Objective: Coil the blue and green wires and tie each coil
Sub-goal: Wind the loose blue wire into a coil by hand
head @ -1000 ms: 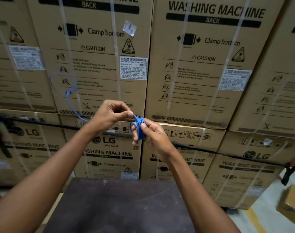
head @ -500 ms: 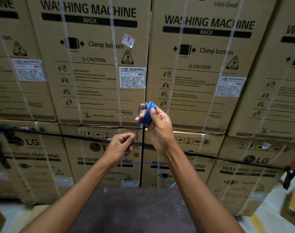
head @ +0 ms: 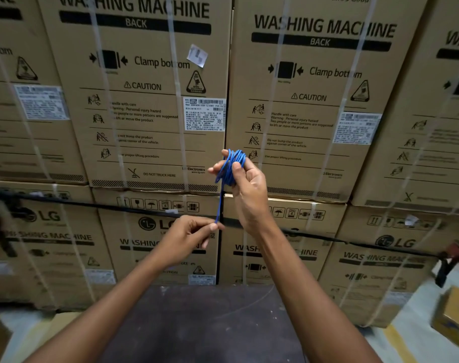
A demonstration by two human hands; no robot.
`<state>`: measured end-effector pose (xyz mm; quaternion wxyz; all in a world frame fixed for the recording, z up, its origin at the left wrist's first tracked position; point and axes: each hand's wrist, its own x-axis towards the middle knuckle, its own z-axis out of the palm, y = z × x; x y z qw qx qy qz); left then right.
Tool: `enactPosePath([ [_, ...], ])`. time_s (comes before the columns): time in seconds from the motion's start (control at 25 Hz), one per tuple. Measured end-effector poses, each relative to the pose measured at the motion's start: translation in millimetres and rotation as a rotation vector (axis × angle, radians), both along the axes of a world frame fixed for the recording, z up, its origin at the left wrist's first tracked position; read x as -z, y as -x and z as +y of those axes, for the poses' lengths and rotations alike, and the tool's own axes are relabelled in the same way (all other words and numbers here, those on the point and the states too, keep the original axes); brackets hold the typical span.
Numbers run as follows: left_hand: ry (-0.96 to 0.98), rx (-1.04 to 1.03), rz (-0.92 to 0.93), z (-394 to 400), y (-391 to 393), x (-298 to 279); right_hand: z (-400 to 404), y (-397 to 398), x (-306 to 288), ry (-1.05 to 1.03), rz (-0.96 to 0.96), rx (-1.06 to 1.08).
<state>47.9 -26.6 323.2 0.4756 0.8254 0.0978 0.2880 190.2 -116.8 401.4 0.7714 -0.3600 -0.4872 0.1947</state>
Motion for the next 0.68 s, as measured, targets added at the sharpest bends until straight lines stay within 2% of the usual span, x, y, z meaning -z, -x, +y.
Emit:
enactPosePath([
  [0.12,-0.251,-0.022,0.082,-3,14,-11,-4,-8,10,0.103,-0.261,0.128],
  [0.28,-0.549,-0.003,0.177,-3,26,-47,-7,-17,39,0.275,-0.462,0.186],
  [0.44,-0.513,0.017,0.083,10,32,-94,-19,-13,58,0.382,-0.594,0.193],
  [0.56,-0.413,0.002,0.01,35,24,-111,-29,0,56,0.359,-0.522,0.016],
  [0.68,-0.21,0.001,-0.077,45,13,-104,-32,11,44,0.296,-0.418,-0.191],
])
